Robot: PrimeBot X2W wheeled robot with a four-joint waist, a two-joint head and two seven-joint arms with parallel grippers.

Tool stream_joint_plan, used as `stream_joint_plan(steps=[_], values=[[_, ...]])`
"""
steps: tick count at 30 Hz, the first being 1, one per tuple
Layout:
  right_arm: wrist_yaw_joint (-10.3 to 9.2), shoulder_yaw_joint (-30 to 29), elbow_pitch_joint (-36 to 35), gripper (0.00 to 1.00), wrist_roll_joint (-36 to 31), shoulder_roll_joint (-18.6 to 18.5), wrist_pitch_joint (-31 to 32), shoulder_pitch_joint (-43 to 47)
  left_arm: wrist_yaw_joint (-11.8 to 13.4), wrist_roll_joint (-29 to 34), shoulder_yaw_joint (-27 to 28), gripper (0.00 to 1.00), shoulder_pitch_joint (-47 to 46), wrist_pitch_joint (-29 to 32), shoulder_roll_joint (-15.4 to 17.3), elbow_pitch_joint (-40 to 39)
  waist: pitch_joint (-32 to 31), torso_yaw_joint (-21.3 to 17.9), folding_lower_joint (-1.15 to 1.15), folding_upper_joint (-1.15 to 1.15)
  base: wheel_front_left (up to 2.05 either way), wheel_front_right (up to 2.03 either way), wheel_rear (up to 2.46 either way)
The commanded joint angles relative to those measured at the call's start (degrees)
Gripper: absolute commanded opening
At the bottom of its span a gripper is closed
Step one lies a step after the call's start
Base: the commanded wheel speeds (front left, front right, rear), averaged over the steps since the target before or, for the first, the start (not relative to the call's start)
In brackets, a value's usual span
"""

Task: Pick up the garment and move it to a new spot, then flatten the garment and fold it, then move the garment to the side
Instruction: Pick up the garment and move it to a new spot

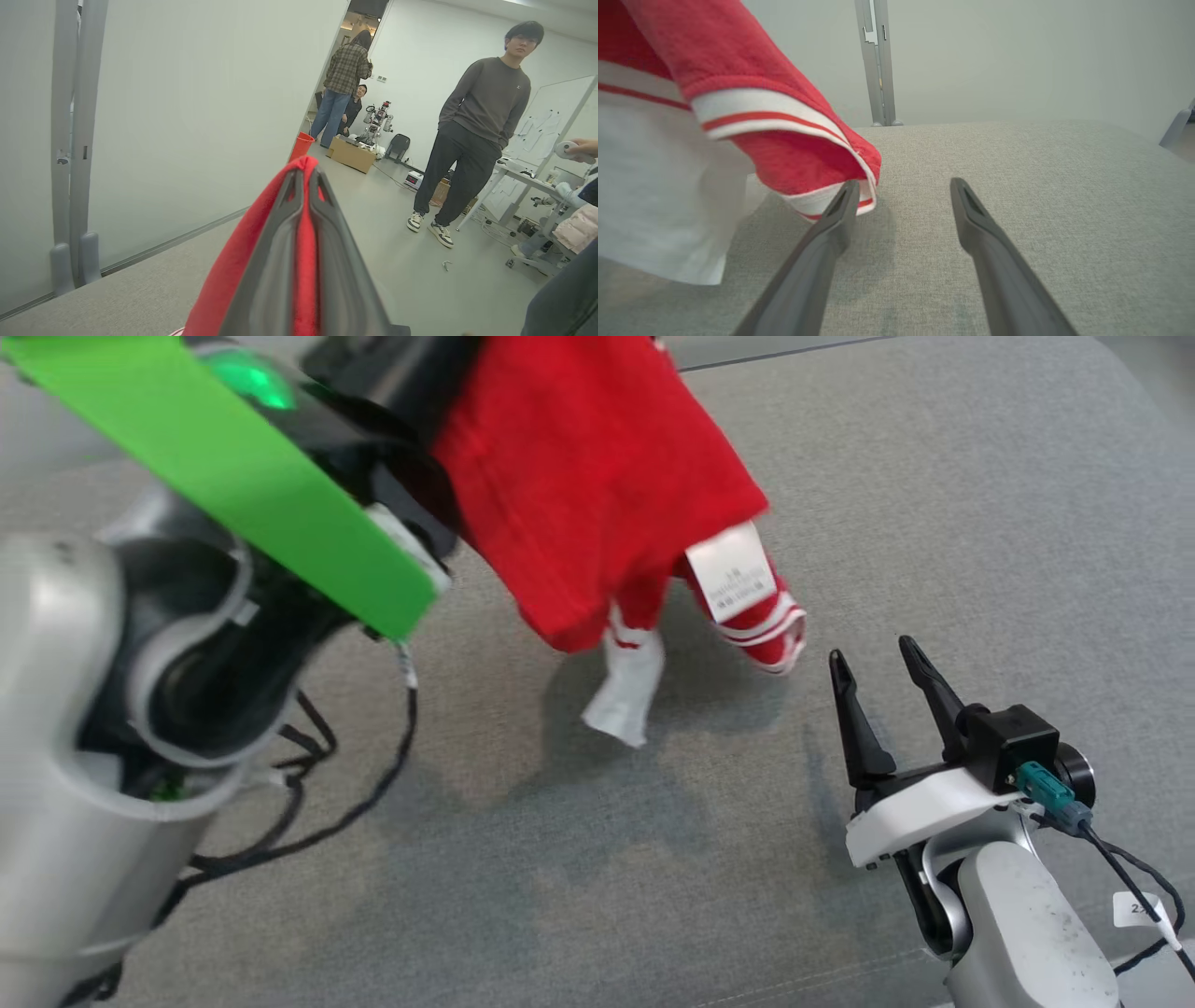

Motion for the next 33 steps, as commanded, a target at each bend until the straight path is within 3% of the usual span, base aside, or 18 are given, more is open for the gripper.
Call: stream_joint_plan(steps=[1, 4, 8, 9, 15, 23, 25, 27, 28, 29, 33], values=[[-0.02, 0.25, -0.16, 1.00, 0.72, -0.02, -0.19, 0.19, 0.54, 0.16, -1.23, 0.00, 1.51, -0.63, -1.25, -0.16, 0.42, -3.17, 0.00, 0.00, 0.00, 0.00, 0.00], [-0.02, 0.89, -0.22, 1.00, 1.89, -0.02, -0.19, -0.31, 1.14, 0.91, -4.94, 0.00, 4.12, -2.06, -5.06, 1.89, 1.00, -5.59, 0.00, 0.00, 0.00, 0.00, 0.00], [-0.02, 1.32, -0.43, 1.00, 2.93, -0.03, -0.19, -0.90, 0.12, 4.23, -9.68, 0.00, 7.63, -5.28, -8.50, 7.78, 1.98, -8.86, 0.00, 0.00, 0.00, 0.00, 0.00], [-0.02, 1.31, -0.59, 1.00, 3.34, -0.03, -0.19, -0.80, -0.61, 6.84, -12.17, 0.00, 9.02, -6.68, -8.44, 11.98, 2.54, -10.44, 0.00, 0.00, 0.00, 0.00, 0.00], [-0.02, 0.51, -0.62, 1.00, 3.55, -0.03, -0.18, -0.03, -2.29, 10.48, -13.67, 0.00, 13.01, -13.03, -8.73, 27.64, 3.88, -13.22, 0.00, 0.00, 0.00, 0.00, 0.00], [-0.02, -1.26, -0.73, 1.00, 2.16, -0.01, -0.18, 1.23, -5.15, 9.41, -13.44, 0.00, 15.54, -15.22, -8.16, 42.44, 3.91, -12.30, 0.00, 0.00, 0.00, 0.00, 0.00], [-0.02, -1.32, -0.85, 1.00, 1.62, -0.01, -0.18, 1.26, -5.62, 9.12, -13.34, 0.15, 15.67, -15.96, -8.98, 44.49, 3.76, -11.43, 0.00, 0.00, 0.00, 0.00, 0.00], [-0.02, -1.14, -0.93, 1.00, 1.13, -0.02, -0.18, 1.14, -6.33, 8.49, -13.27, 0.41, 15.83, -16.49, -10.15, 46.17, 3.54, -10.55, 0.00, 0.00, 0.00, 0.00, 0.00], [-0.02, -1.11, -0.84, 1.00, 1.12, -0.03, -0.18, 0.91, -6.70, 7.98, -13.15, 0.95, 15.96, -16.69, -10.85, 46.67, 3.41, -10.14, 0.00, 0.00, 0.00, 0.00, 0.00], [-0.02, -0.98, -0.77, 1.00, 0.84, -0.06, -0.18, 0.64, -7.11, 7.55, -13.08, 1.00, 16.06, -16.67, -11.37, 47.20, 3.26, -9.75, 0.00, 0.00, 0.00, 0.00, 0.00], [-0.02, -0.90, -1.01, 1.00, 0.28, -0.07, -0.18, 0.78, -8.52, 7.67, -13.30, 1.00, 16.29, -17.78, -11.61, 47.25, 2.29, -8.37, 0.00, 0.00, 0.00, 0.00, 0.00]])
